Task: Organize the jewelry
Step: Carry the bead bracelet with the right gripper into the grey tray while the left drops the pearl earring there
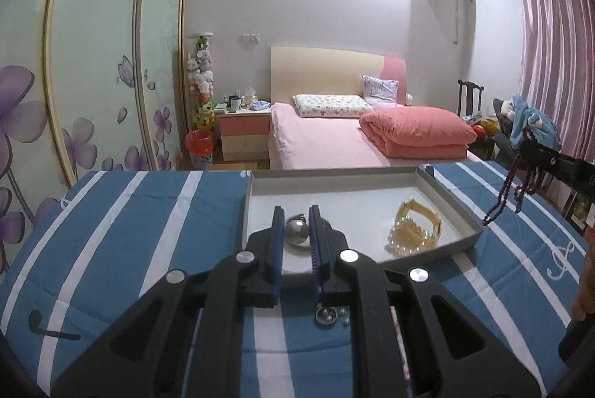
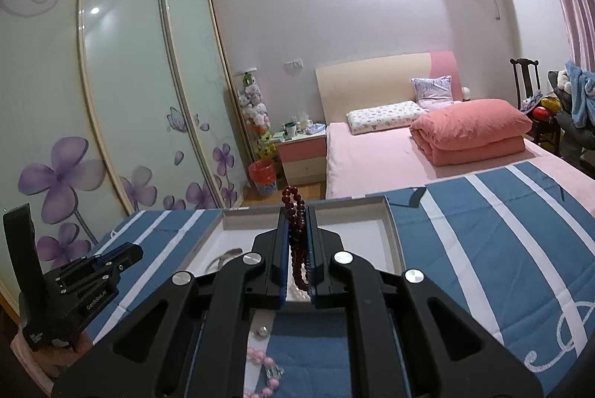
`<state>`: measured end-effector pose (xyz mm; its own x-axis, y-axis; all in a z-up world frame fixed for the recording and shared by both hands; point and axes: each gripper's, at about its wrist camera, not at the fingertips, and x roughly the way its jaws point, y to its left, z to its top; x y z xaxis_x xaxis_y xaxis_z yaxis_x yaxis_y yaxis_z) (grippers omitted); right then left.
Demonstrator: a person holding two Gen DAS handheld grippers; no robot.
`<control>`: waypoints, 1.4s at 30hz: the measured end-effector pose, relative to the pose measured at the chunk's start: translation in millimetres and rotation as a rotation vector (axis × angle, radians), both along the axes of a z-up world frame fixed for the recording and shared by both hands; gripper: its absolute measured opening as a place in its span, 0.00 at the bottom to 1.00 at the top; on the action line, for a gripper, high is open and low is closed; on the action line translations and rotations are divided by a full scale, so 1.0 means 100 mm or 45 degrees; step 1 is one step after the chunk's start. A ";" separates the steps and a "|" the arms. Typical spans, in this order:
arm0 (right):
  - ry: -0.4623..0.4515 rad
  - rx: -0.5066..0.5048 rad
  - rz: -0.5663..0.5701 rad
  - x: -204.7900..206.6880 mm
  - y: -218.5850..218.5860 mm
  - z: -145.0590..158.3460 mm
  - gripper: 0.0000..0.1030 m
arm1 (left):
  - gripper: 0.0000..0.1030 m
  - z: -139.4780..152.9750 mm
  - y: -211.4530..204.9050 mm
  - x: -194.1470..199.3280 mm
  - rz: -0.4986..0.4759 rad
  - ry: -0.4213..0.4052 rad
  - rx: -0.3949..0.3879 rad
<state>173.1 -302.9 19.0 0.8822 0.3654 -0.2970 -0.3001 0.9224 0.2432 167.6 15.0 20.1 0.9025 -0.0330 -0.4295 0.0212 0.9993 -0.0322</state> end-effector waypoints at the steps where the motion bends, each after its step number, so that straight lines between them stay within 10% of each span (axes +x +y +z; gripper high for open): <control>1: -0.004 0.002 0.000 0.01 0.01 0.00 0.09 | 0.13 0.01 0.01 0.02 0.004 -0.005 -0.006; 42: 0.118 0.010 0.027 0.91 0.41 -0.41 0.09 | 0.14 -0.37 -0.22 1.03 -0.011 0.052 -0.070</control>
<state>264.5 -261.6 -21.7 0.8432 0.3862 -0.3740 -0.2953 0.9140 0.2782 270.5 -6.9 -17.1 0.8839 -0.0653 -0.4630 0.0273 0.9957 -0.0882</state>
